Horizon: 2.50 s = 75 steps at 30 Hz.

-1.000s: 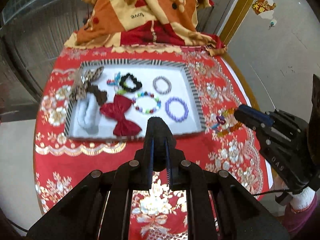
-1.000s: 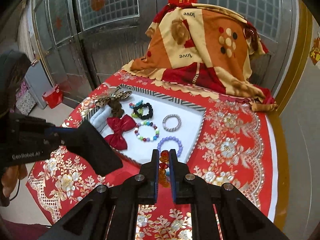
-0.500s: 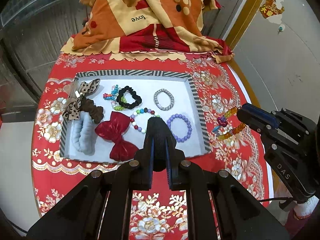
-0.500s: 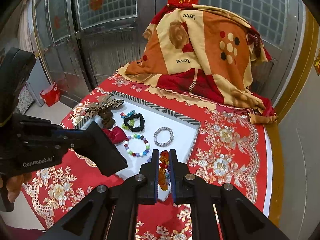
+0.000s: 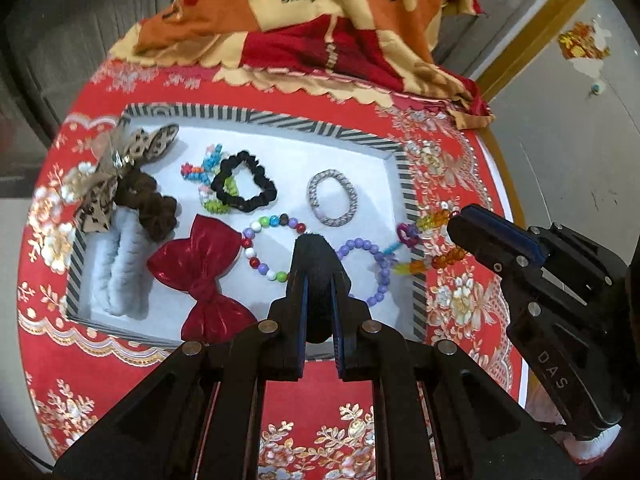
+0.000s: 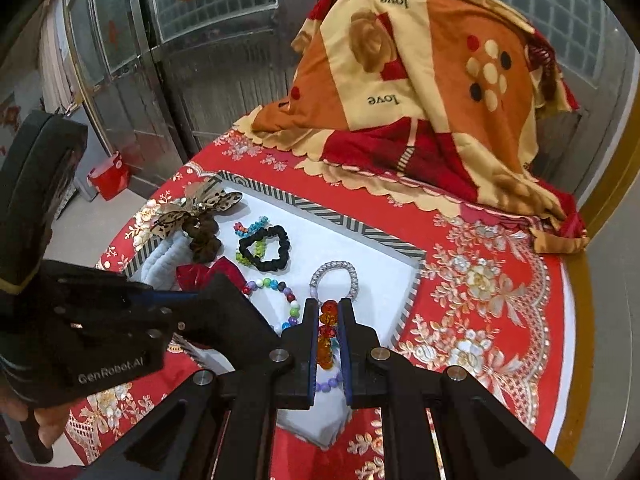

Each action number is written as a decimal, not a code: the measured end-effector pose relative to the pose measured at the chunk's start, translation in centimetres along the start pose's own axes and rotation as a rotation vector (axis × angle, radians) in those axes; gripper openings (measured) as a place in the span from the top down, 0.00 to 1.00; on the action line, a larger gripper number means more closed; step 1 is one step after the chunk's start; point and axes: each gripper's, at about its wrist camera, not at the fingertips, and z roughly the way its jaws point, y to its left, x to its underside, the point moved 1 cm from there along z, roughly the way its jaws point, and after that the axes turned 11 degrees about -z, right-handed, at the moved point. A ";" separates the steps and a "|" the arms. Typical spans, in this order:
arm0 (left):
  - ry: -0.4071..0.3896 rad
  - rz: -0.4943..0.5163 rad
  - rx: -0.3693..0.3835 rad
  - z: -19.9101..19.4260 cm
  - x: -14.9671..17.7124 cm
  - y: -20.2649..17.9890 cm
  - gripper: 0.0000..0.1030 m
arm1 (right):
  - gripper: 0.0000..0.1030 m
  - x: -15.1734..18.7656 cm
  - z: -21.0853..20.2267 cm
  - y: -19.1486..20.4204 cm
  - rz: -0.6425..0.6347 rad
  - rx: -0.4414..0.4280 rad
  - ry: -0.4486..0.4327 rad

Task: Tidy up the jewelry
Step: 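Carry both items over the tray while right gripper releases the amber bracelet inside, then lower the black pouch into the tray and open the left gripper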

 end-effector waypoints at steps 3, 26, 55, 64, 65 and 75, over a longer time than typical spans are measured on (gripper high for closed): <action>0.008 -0.024 -0.018 0.9 -0.3 0.9 0.91 | 0.92 -0.6 0.9 -0.2 -0.006 -0.014 0.006; 0.054 -0.115 -0.109 4.1 0.0 4.6 0.91 | 0.92 -6.4 13.3 -1.3 -0.008 -0.176 0.051; -0.085 -0.049 -0.194 0.4 1.9 3.4 0.55 | 0.65 0.6 3.8 -2.6 0.214 -0.030 -0.078; -0.181 -0.019 -0.212 -3.5 3.8 3.5 0.55 | 0.64 3.9 -1.0 1.0 0.249 0.048 -0.080; -0.192 -0.016 -0.214 -3.9 4.0 3.5 0.55 | 0.64 4.3 -1.4 1.4 0.255 0.048 -0.083; -0.289 0.011 -0.238 -8.1 5.8 4.2 0.55 | 0.64 5.6 -4.7 5.6 0.256 0.057 -0.101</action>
